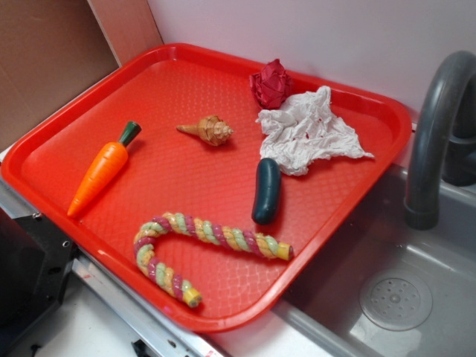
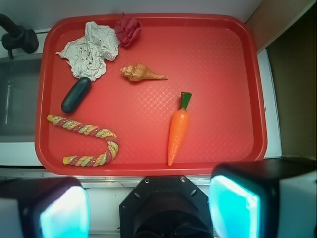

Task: Grab the multicolored rope.

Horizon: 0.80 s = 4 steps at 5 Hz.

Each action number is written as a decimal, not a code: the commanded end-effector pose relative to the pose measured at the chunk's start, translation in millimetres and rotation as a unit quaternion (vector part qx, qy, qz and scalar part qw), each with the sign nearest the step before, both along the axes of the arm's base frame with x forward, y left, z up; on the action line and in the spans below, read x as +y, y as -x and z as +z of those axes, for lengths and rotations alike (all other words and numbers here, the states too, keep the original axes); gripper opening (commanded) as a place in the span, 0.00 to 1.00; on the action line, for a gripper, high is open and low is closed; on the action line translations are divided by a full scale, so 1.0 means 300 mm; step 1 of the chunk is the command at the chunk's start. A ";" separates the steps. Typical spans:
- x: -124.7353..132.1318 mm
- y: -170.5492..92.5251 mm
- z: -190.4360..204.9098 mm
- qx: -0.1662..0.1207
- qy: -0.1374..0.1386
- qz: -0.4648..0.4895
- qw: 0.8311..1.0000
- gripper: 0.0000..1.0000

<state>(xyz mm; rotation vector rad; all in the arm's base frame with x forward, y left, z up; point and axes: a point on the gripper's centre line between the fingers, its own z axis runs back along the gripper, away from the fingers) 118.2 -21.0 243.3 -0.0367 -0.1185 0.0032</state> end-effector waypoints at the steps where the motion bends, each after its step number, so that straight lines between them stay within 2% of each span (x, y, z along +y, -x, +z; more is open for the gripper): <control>1: 0.000 0.000 0.000 0.000 0.000 0.000 1.000 1.00; 2: -0.109 -0.081 -0.056 -0.029 -0.035 -0.107 0.993 1.00; 3: -0.202 -0.121 -0.134 -0.031 -0.060 -0.211 0.975 1.00; 4: -0.289 -0.143 -0.273 -0.014 -0.079 -0.323 0.943 1.00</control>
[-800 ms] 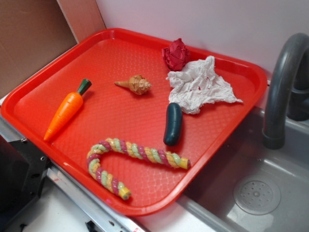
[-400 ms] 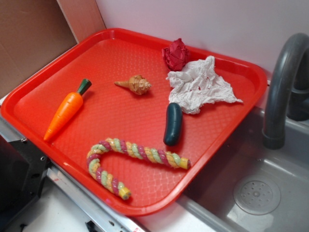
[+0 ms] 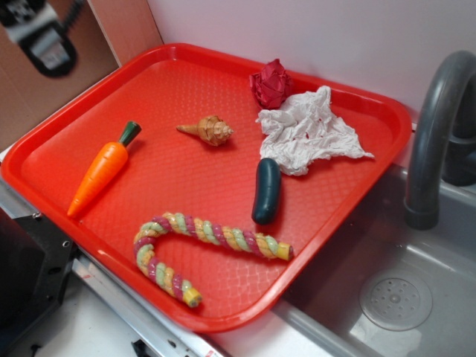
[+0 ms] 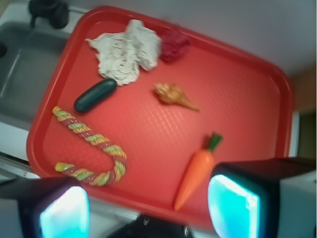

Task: Grab the multicolored rope.

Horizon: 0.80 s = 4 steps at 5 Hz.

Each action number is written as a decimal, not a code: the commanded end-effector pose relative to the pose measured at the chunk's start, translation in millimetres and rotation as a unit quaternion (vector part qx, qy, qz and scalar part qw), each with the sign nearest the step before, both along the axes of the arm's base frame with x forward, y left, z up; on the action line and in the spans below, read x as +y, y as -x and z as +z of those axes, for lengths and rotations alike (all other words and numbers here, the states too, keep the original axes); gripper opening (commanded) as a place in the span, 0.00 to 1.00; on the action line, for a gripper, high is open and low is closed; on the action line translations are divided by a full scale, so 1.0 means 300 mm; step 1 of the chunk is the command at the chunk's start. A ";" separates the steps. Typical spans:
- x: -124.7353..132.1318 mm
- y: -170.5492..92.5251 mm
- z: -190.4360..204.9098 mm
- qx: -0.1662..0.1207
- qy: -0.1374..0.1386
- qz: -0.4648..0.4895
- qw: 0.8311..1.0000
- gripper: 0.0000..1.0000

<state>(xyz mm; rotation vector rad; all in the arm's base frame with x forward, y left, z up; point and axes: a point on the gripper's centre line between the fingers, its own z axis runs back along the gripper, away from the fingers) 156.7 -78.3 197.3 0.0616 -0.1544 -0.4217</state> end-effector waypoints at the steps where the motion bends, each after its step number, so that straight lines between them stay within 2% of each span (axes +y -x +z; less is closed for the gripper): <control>1: -0.133 -0.023 -0.246 0.038 -0.056 -0.158 0.985 1.00; 3: -0.179 -0.034 -0.436 0.087 -0.104 -0.204 0.970 1.00; 4: -0.186 -0.026 -0.497 0.123 -0.103 -0.239 0.958 1.00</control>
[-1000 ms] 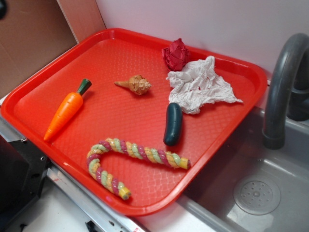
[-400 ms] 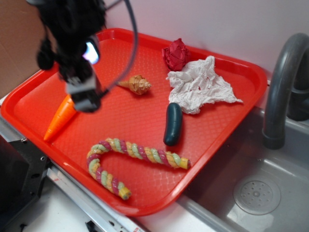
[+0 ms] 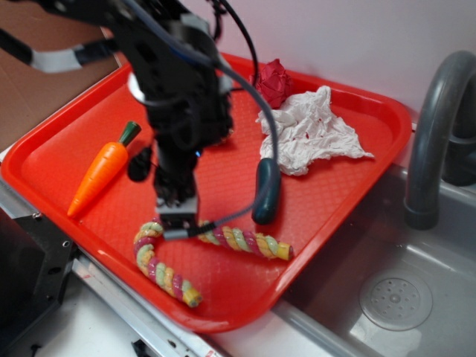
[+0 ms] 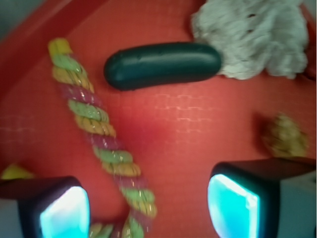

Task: Grab the multicolored rope.

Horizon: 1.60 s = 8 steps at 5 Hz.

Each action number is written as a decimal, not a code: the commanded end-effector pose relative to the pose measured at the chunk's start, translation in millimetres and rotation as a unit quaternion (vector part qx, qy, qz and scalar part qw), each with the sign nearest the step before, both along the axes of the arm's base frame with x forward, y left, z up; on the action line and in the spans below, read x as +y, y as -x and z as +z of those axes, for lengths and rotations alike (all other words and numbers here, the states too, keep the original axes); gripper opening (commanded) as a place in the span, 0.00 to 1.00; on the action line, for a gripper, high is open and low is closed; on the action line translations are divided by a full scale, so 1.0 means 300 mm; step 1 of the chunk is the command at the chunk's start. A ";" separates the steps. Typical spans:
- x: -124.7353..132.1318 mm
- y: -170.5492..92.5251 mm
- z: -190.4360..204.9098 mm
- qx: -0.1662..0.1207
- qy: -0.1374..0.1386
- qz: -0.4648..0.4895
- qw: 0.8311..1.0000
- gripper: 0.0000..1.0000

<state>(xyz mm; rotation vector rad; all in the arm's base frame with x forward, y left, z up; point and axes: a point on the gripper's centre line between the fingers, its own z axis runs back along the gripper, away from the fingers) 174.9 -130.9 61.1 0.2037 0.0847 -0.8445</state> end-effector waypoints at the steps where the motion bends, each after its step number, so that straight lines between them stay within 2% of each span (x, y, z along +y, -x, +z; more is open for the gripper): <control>1: -0.014 0.046 -0.095 0.039 -0.014 -0.058 0.997 1.00; 2: -0.022 0.058 -0.123 0.054 -0.012 -0.078 0.995 1.00; 3: -0.017 0.060 -0.139 0.047 -0.010 -0.072 0.996 0.87; 4: -0.011 0.060 -0.130 0.036 0.005 -0.065 0.997 0.00; 5: 0.004 0.049 -0.094 0.014 0.017 -0.042 0.999 0.00; 6: 0.024 0.029 -0.052 -0.024 0.011 -0.014 1.000 0.00; 7: 0.053 0.019 -0.001 -0.059 0.002 0.064 0.996 0.00; 8: 0.132 -0.006 0.163 -0.091 0.009 0.187 0.978 0.00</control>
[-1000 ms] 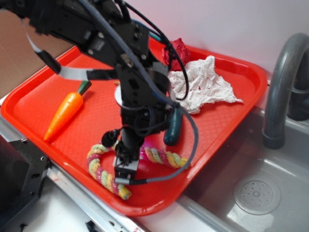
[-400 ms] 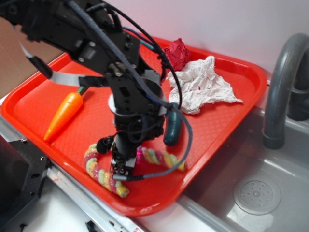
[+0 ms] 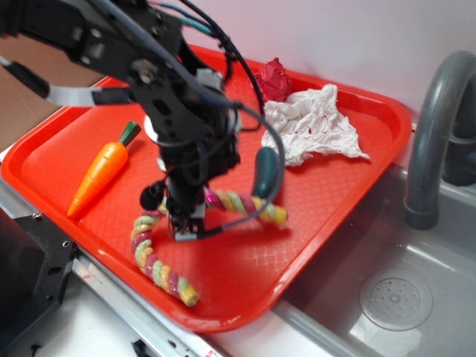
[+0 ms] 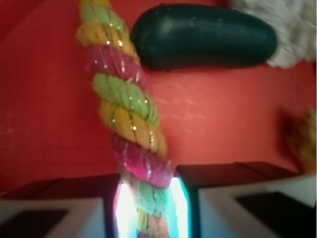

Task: Grab the multicolored rope.

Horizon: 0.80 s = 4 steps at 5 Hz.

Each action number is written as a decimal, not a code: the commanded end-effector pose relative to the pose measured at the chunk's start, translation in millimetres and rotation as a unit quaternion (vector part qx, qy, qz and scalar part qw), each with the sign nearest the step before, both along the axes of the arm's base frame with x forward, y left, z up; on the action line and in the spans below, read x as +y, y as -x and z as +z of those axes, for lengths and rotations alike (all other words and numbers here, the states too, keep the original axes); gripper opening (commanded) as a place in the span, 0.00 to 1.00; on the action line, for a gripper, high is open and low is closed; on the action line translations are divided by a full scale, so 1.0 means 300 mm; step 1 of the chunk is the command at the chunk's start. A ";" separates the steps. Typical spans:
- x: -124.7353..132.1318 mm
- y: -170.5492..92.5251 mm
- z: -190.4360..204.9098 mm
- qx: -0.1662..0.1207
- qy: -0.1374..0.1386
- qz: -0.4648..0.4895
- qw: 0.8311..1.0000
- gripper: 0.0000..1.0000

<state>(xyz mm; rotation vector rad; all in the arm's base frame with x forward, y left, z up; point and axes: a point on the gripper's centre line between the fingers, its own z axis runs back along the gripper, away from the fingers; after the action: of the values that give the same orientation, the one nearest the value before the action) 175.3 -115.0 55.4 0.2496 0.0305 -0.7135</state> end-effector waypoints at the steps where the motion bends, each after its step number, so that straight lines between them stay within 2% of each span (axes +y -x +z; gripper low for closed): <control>1: 0.140 -0.015 0.342 -0.069 0.024 0.248 0.966 0.00; 2: 0.172 -0.029 0.458 -0.070 0.035 0.368 0.927 0.00; 3: 0.166 -0.041 0.548 -0.080 0.055 0.434 0.896 0.00; 4: 0.165 -0.037 0.597 -0.093 0.069 0.444 0.888 0.00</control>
<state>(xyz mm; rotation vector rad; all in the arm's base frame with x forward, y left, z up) 203.8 -58.9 222.2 0.1706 -0.0251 0.1917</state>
